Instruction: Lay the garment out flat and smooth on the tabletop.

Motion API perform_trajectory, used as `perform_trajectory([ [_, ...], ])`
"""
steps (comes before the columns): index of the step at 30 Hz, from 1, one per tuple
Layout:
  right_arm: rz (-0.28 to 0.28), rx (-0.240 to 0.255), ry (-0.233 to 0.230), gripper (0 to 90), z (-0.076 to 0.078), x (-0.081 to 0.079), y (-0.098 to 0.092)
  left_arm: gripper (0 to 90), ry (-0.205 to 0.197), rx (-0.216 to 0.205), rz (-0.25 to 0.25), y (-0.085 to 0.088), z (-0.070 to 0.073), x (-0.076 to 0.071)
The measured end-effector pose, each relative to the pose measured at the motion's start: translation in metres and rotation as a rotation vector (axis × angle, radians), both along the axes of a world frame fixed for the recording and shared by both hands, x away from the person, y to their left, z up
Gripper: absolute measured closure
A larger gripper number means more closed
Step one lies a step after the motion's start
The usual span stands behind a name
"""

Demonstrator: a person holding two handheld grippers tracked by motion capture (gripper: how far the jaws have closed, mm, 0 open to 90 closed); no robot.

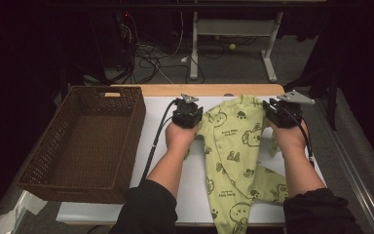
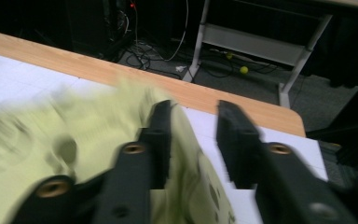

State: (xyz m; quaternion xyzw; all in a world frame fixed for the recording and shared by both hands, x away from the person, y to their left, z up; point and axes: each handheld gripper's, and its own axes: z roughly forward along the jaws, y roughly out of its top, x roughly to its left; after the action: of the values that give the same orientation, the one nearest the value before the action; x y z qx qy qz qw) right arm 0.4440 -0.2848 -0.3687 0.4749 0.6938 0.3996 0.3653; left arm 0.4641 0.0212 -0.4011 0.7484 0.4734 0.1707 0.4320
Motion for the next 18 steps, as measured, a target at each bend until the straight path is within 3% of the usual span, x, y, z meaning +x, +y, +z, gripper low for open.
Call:
perform_trajectory([
  [3, 0.024, -0.023, 0.009, 56.9, -0.008, -0.005, 0.002, 51.8, -0.009, 0.027, -0.041, 0.000, -0.006, -0.008],
  [6, 0.033, -0.003, 0.020, 54.7, -0.017, -0.014, -0.004, 46.4, 0.005, -0.020, -0.071, 0.007, -0.012, -0.021],
  [11, 0.040, 0.017, 0.051, 53.3, -0.036, -0.041, -0.018, 31.6, 0.001, -0.011, -0.132, 0.017, -0.025, -0.059],
  [13, 0.047, 0.025, 0.056, 53.2, -0.043, -0.055, -0.026, 29.9, -0.001, -0.025, -0.154, 0.024, -0.031, -0.074],
  [15, 0.056, 0.035, 0.064, 53.2, -0.051, -0.068, -0.032, 24.5, 0.017, -0.022, -0.173, 0.030, -0.039, -0.088],
  [18, 0.068, 0.037, 0.081, 53.3, -0.062, -0.086, -0.038, 23.7, 0.042, -0.011, -0.187, 0.040, -0.049, -0.104],
])
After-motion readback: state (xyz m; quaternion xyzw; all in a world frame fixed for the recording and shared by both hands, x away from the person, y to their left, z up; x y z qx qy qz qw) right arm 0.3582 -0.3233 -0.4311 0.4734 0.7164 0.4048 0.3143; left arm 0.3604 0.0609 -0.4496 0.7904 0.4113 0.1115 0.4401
